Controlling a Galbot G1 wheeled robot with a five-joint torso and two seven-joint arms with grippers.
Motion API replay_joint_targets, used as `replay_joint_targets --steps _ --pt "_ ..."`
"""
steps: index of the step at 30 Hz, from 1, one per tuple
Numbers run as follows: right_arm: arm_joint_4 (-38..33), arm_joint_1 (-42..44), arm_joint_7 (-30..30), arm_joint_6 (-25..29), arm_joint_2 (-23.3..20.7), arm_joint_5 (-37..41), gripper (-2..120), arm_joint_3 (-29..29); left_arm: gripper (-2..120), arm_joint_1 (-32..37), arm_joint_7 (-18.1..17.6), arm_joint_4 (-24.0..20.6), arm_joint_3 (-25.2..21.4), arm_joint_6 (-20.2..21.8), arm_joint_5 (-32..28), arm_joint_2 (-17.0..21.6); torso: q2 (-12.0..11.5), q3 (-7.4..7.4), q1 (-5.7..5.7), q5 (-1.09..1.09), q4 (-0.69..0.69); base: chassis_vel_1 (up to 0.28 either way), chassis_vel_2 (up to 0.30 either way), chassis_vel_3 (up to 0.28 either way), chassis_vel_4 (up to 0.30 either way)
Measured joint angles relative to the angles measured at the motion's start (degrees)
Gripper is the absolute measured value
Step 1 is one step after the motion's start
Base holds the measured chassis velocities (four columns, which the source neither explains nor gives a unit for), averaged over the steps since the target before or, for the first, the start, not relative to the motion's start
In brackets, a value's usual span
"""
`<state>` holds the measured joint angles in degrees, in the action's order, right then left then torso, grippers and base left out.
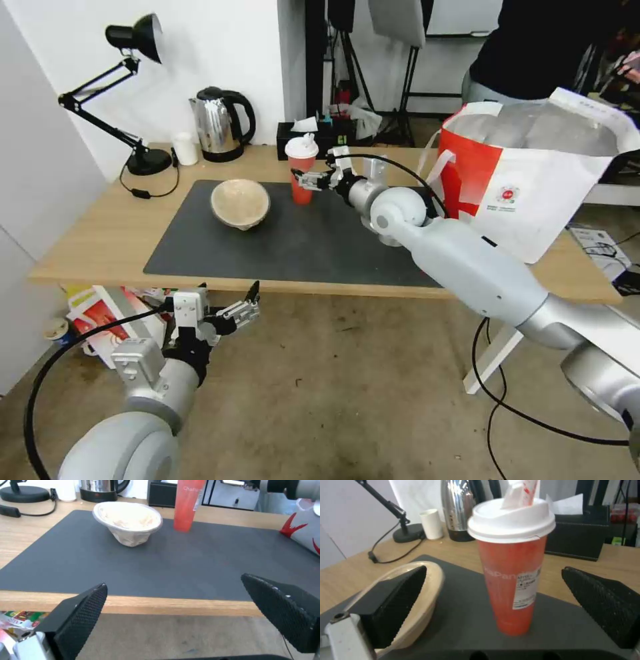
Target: Pick up the trash from the table and place it into the takeout bag.
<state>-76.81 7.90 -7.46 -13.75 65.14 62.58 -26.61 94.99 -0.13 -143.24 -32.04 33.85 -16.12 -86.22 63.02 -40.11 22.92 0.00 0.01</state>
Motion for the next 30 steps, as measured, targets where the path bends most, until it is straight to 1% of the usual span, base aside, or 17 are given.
replay_joint_targets --steps 15,30 --pt "9.78 -1.96 2.75 0.24 5.54 -2.15 100 0.5 100 0.1 0.03 0.0 -0.06 -0.05 0.23 -0.38 0.0 0.0 0.0 0.0 -0.01 0.0 0.0 0.0 0.0" --pt "16.03 -2.92 4.64 0.73 9.42 -3.62 100 1.7 100 0.22 0.05 0.0 -0.16 -0.13 0.26 -0.25 0.0 0.0 0.0 0.0 -0.01 0.0 0.0 0.0 0.0"
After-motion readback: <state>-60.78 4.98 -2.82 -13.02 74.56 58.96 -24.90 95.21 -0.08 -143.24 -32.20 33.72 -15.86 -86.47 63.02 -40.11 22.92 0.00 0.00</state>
